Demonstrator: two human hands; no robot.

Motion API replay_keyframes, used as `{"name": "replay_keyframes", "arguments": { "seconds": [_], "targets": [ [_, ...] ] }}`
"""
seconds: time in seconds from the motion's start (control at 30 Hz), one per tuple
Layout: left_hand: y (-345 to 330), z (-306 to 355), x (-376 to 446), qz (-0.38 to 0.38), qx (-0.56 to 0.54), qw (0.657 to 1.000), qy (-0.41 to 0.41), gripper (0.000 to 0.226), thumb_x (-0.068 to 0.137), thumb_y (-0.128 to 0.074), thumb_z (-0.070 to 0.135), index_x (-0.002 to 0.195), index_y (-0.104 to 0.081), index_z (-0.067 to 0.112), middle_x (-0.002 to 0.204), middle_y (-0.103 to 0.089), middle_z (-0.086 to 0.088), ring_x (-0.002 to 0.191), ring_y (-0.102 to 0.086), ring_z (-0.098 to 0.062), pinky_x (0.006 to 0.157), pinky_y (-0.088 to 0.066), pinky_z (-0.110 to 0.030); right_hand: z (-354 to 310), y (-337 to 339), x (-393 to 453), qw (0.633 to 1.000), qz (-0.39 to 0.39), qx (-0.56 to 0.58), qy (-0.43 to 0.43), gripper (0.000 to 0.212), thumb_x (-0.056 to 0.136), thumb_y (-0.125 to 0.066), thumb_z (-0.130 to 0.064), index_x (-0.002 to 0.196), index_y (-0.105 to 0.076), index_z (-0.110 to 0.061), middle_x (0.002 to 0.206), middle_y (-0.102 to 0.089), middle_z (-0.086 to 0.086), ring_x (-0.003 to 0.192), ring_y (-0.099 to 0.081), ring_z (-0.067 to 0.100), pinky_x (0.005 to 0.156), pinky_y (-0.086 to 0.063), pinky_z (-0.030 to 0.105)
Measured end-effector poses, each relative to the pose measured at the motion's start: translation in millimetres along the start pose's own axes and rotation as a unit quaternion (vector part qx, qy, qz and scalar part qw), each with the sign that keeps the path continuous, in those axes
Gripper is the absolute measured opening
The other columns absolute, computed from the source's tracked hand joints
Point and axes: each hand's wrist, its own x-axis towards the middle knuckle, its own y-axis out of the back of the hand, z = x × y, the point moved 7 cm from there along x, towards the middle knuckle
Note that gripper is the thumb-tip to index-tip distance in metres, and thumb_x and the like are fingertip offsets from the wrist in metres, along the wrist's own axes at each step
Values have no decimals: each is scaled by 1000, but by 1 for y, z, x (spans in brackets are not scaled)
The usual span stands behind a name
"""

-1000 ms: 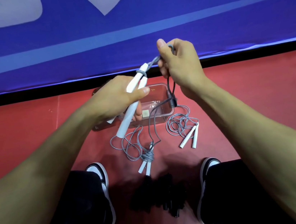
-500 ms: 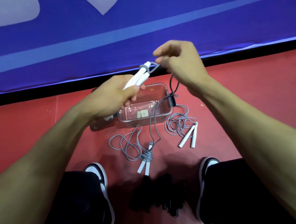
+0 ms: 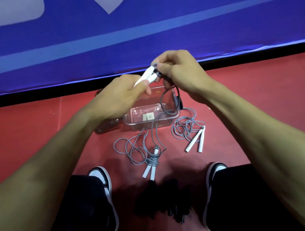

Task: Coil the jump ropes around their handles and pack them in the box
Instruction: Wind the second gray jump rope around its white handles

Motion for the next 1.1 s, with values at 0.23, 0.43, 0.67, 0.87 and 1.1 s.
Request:
{"name": "replay_keyframes", "arguments": {
  "seconds": [0.23, 0.43, 0.67, 0.87, 1.1],
  "targets": [
    [-2, 2, -9, -95, -137, 986, 9, 21, 103, -48, 23, 90, -58, 10, 65, -56, 6, 53, -46, -13, 56, -41, -31, -16, -2, -10, 982, -145, -78, 88, 24, 105, -51, -16, 119, -69, -9, 86, -66, -7, 76, -53, 2, 73, -40, 14],
    [2, -1, -8, -76, -214, 973, 42, 35, 106, -42, 40, 89, -54, 13, 60, -36, 5, 49, -25, -9, 47, -22, -23, -9, 11, -5, 983, -107, -138, 58, 19, 102, -58, -28, 92, -62, -12, 66, -52, -2, 58, -43, 10, 58, -37, 27],
    [3, -2, -10, -59, -262, 960, 80, 55, 109, -30, 43, 90, -66, 7, 65, -37, -5, 50, -29, -13, 46, -25, -25, -12, 7, -10, 984, -94, -134, 76, 21, 104, -47, -14, 94, -63, -6, 63, -69, 1, 54, -60, 17, 61, -51, 28],
    [10, -4, -9, -21, -143, 989, 41, 38, 102, -41, 48, 88, -61, 19, 73, -47, 4, 62, -40, -11, 62, -37, -28, -9, 1, -8, 986, -32, -156, 45, 31, 105, -42, -19, 78, -57, -17, 61, -49, 1, 41, -36, 3, 46, -30, 16],
    [5, 4, -15, -67, -126, 989, 30, 26, 103, -58, 31, 106, -52, 6, 89, -77, -9, 73, -72, -33, 74, -56, -61, -9, -4, -7, 991, -37, -123, 27, 52, 107, -39, -41, 61, -43, -19, 53, -38, -3, 47, -28, 9, 52, -26, 27]
  ]
}}
